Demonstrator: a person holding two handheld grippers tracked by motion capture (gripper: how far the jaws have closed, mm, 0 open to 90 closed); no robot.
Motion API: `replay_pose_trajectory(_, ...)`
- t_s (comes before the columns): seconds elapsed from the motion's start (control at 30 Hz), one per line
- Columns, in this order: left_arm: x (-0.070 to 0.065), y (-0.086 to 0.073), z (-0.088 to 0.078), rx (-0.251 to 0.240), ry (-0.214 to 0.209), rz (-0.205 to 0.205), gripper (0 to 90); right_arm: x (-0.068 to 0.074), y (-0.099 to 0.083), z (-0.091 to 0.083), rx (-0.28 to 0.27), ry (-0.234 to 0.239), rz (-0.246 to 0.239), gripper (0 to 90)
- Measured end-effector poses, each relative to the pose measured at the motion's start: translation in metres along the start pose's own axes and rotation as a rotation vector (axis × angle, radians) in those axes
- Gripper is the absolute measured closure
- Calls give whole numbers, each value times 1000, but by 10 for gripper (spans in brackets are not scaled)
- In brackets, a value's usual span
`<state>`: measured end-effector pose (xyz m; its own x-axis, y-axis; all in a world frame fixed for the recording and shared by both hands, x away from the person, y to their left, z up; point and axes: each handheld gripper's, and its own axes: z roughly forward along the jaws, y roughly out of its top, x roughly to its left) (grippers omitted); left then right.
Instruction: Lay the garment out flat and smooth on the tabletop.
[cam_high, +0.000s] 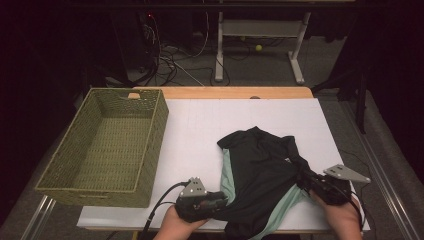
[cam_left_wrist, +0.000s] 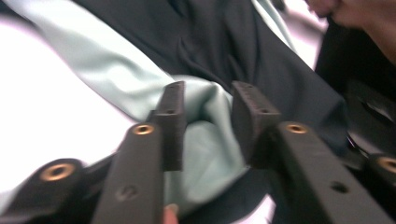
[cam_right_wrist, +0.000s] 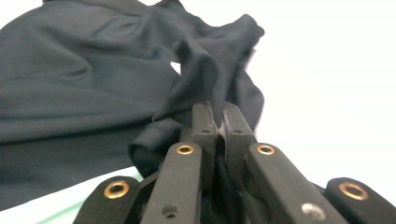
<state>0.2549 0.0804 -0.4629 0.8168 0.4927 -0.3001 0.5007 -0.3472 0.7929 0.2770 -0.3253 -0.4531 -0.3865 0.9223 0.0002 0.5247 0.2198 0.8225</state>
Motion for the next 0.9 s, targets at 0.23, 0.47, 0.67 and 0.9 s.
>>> replay_pose_trajectory(0.23,24,38,5,-93,130,0,411,-45,-23,-31,-53,-127,108,831)
replay_pose_trajectory(0.47,62,75,43,-63,208,-25,328,-41,-31,-54,-106,-125,93,490)
replay_pose_trajectory(0.67,87,80,81,12,200,-76,274,-7,-26,-60,-133,-26,53,459)
replay_pose_trajectory(0.9,83,73,85,16,86,-74,641,34,-39,-45,-24,77,46,257)
